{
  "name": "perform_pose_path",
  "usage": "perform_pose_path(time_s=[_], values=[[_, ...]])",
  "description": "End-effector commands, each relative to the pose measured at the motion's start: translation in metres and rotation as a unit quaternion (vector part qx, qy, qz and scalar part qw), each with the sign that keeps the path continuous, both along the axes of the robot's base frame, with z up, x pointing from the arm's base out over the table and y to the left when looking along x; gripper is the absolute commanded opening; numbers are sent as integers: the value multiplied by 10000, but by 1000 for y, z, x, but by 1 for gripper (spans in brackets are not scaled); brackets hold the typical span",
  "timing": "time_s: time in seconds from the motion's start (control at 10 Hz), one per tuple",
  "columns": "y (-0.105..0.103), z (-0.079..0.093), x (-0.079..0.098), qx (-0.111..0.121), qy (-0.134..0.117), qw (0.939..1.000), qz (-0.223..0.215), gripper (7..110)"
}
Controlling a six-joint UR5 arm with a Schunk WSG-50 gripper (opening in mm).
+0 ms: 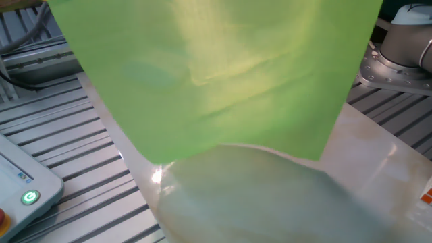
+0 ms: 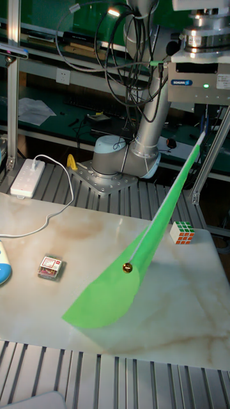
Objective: Wave the flag
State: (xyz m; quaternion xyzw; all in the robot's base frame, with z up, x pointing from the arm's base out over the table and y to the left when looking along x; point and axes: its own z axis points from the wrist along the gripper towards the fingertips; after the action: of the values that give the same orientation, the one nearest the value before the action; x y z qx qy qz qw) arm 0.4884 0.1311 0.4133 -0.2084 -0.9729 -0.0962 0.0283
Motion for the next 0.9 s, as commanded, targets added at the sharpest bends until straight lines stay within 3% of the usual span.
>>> perform_pose_path(time_s=[0.0,0.1,0.2,0.7,0.8], values=[[-106,3,11,-2097,-185,9686,1323,7],[-138,13,20,-2758,-237,9445,1771,7],[-142,13,21,-2803,-244,9416,1849,7],[-117,5,17,-2283,-261,9597,1619,7],[-106,2,17,-2085,-296,9650,1560,7]])
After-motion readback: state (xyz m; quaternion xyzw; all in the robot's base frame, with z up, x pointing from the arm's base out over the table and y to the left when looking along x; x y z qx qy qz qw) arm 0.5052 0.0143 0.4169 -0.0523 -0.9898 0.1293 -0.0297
